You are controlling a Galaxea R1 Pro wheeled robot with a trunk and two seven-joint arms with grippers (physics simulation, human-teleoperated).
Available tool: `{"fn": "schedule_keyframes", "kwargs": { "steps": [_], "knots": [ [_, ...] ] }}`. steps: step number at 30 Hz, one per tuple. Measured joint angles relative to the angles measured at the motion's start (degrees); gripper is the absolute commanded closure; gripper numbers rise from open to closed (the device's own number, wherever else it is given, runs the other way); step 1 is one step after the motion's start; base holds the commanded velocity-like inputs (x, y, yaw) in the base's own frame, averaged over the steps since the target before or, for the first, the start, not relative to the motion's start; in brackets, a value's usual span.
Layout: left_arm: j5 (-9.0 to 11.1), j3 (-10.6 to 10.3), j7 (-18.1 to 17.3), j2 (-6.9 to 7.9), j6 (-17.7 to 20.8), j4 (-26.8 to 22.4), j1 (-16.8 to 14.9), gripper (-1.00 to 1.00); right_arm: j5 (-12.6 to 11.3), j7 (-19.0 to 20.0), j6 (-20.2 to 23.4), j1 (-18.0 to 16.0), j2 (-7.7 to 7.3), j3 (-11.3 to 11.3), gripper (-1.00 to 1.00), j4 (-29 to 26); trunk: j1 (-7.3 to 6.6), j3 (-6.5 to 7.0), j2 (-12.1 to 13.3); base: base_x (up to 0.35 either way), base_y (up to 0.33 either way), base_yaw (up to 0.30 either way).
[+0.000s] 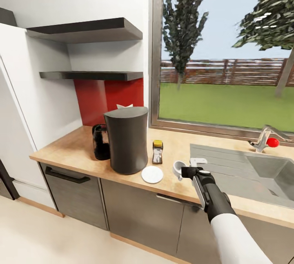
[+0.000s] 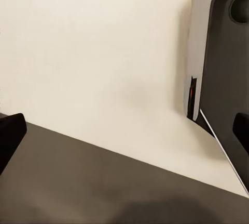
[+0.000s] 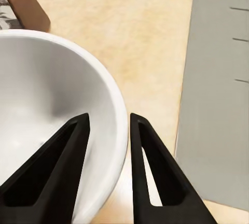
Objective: Set up a coffee station on the kitchen countertop: keep the coffee maker on the countertop, move the bottle of coffee from the kitchen shelf to the counter next to the coffee maker, place a paper coffee filter on top of the coffee maker, put the saucer next to the coffee maker with the coffee cup on the saucer, and place the electric kettle next to the coffee maker.
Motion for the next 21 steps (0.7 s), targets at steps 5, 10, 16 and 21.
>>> {"fn": "schedule_keyframes", "kwargs": {
  "steps": [5,10,16,21],
  "knots": [
    [-0.08,0.06,0.02,-0.01,-0.04,-0.03,0.0,-1.0,-0.01,0.01,0.05,-0.02,-0.01,0.06,1.0,0.01,0.0,0.0,0.0,0.0,0.114,0.0],
    [-0.12,-0.01,0.03,-0.02,-0.09,-0.03,0.0,-1.0,-0.05,0.01,0.07,-0.02,0.04,0.14,1.0,0.01,-0.01,0.0,0.0,0.053,0.278,0.0],
    [-0.09,0.05,0.02,-0.08,-0.08,-0.07,0.0,-1.0,-0.03,0.02,0.08,0.01,0.02,0.15,1.0,0.01,-0.02,0.0,0.0,0.198,0.264,0.0],
    [-0.09,0.06,0.02,-0.13,-0.06,-0.07,0.0,-1.0,-0.07,0.03,0.07,0.01,-0.01,0.15,1.0,-0.05,-0.02,0.0,0.0,0.156,0.248,0.0]
  ]
}}
